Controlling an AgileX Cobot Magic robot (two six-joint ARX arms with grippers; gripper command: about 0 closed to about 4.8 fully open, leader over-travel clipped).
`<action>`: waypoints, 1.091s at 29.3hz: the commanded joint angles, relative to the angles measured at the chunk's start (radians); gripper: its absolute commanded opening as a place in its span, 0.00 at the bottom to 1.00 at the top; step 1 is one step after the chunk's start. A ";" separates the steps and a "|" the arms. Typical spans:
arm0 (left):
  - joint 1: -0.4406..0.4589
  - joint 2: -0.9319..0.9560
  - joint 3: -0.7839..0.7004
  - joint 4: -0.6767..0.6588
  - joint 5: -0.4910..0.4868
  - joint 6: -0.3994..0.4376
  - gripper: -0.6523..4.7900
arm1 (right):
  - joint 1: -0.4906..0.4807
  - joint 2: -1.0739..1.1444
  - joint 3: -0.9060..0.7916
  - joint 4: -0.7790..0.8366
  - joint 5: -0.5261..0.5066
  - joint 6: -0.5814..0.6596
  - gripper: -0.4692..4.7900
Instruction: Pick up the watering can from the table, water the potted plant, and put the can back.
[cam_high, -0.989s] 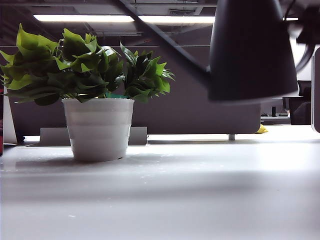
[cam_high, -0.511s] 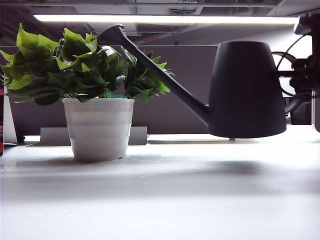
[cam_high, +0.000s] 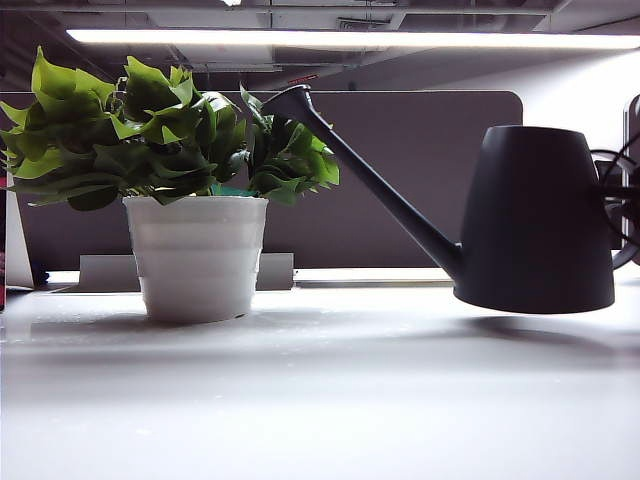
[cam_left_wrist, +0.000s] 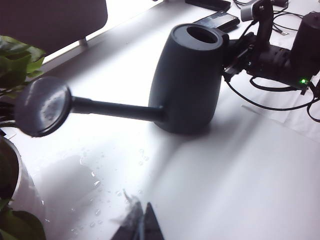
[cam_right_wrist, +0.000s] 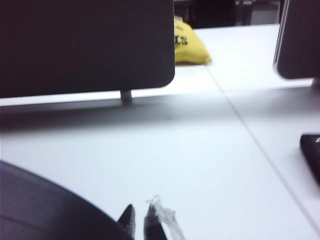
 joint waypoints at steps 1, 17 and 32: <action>-0.002 0.010 0.003 0.013 -0.004 0.006 0.11 | -0.001 0.032 0.011 0.129 -0.029 0.061 0.08; -0.002 0.026 -0.004 0.018 -0.006 0.006 0.11 | -0.013 0.135 0.011 0.182 -0.029 0.054 0.08; -0.002 0.026 -0.004 0.018 -0.006 0.005 0.11 | -0.013 0.123 0.010 0.175 -0.077 0.053 0.58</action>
